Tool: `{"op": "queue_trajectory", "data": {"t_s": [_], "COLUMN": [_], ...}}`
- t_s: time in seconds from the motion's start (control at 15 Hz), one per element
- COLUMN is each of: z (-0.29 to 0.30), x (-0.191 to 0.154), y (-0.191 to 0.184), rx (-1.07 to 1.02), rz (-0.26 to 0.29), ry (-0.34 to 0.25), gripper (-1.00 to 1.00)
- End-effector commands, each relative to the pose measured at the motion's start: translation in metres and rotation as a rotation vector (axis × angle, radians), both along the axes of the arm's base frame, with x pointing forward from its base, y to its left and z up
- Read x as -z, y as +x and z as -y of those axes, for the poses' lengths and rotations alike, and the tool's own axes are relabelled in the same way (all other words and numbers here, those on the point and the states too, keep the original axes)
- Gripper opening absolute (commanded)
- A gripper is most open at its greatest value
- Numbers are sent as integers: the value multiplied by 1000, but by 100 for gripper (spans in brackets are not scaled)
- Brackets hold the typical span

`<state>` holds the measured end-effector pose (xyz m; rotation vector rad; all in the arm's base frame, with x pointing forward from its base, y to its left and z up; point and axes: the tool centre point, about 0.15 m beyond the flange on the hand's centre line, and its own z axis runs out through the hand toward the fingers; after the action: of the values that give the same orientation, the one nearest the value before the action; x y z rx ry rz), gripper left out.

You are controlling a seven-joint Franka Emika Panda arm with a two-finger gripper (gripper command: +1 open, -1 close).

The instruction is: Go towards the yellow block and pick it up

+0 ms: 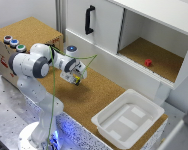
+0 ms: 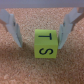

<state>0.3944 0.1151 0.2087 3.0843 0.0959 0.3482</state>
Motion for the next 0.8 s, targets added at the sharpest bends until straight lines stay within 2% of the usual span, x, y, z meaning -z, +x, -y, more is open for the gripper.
{"op": "queue_trajectory", "data": {"t_s": [0.0, 0.2, 0.33, 0.6, 0.73], "z": [-8, -7, -4, 3, 16], "x": [-7, -12, -19, -52, -67], "y": [22, 23, 25, 27, 23], "rx": [80, 104, 134, 180, 222], "rz": [-74, -72, -60, -4, 2], "ry": [-123, -130, -114, -84, -98], "gripper": [-100, -100, -100, -100, -100]}}
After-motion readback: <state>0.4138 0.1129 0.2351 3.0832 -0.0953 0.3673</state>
